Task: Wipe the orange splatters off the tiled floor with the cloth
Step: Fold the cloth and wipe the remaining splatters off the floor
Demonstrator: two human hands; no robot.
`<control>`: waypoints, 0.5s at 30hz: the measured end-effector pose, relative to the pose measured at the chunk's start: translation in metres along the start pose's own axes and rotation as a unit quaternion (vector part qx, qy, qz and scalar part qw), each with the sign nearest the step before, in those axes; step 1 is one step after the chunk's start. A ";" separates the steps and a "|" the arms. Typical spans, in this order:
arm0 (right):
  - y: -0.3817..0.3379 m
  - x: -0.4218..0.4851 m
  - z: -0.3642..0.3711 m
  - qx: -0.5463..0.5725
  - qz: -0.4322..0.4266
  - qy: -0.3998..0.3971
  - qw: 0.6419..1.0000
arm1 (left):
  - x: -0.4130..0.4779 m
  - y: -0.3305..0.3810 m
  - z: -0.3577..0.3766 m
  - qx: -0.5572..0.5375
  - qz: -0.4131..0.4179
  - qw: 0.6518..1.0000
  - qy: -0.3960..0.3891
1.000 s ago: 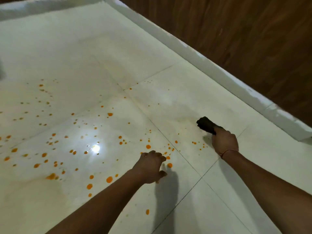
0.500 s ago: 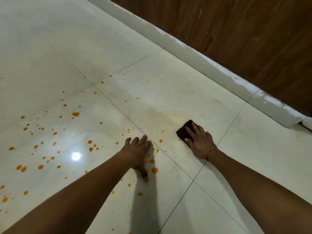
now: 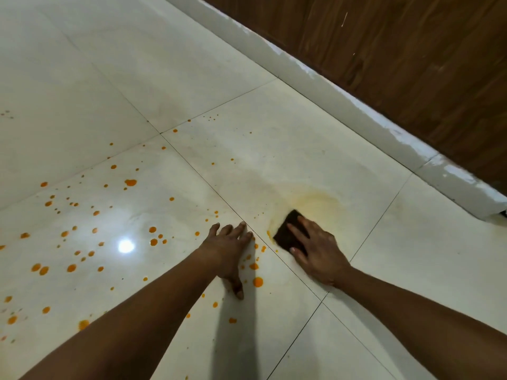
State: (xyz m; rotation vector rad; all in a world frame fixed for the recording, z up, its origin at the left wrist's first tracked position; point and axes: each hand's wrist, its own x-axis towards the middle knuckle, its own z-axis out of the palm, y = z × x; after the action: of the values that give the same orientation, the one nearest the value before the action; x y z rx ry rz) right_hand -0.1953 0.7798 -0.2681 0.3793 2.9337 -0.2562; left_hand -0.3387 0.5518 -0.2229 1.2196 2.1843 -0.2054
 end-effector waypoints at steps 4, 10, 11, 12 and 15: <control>0.004 0.039 -0.005 0.000 0.225 0.021 0.974 | -0.001 0.001 0.006 -0.003 -0.008 1.000 0.008; -0.076 -0.026 0.025 -0.003 -0.065 0.021 0.998 | -0.006 -0.003 -0.001 -0.014 0.008 1.000 0.024; -0.059 -0.028 0.022 -0.008 -0.061 0.021 0.998 | -0.010 -0.004 -0.001 -0.021 0.009 0.999 0.031; -0.041 -0.023 0.018 -0.012 -0.018 0.028 0.999 | -0.012 -0.004 -0.001 -0.026 0.010 0.999 0.043; -0.037 0.021 0.011 0.001 0.158 0.040 0.987 | -0.024 -0.011 0.010 -0.027 0.005 0.996 0.084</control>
State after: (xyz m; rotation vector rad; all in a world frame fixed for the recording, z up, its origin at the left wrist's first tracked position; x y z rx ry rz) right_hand -0.2233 0.7472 -0.2772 0.8632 2.8903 -0.2036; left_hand -0.3340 0.5242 -0.2182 1.2564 2.3110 -0.0395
